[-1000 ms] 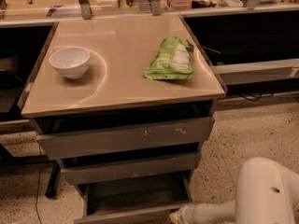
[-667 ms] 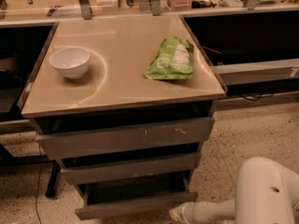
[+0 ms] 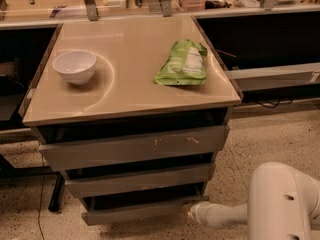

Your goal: Close bottom drawer

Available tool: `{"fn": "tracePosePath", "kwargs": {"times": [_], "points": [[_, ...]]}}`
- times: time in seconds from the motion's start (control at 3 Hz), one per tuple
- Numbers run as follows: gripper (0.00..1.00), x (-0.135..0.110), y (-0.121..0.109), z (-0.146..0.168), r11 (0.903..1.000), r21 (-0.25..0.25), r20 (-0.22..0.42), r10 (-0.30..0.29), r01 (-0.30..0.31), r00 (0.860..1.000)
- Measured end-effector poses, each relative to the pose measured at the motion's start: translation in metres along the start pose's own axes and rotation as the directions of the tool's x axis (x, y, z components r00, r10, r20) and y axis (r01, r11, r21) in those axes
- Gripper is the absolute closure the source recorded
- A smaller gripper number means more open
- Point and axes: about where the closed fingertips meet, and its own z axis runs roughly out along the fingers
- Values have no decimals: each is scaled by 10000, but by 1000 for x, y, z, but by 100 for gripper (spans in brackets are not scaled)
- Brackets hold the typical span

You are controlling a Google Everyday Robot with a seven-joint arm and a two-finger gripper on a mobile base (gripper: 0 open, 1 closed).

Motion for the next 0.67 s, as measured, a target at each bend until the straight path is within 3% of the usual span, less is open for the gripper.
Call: {"fn": "tracePosePath", "kwargs": {"times": [0.33,0.67], "points": [[100,-29,-9,0,9991,312,482,-285,270,9984],[100,-42,-13,6,9975,518,711,-519,483,9961]]}}
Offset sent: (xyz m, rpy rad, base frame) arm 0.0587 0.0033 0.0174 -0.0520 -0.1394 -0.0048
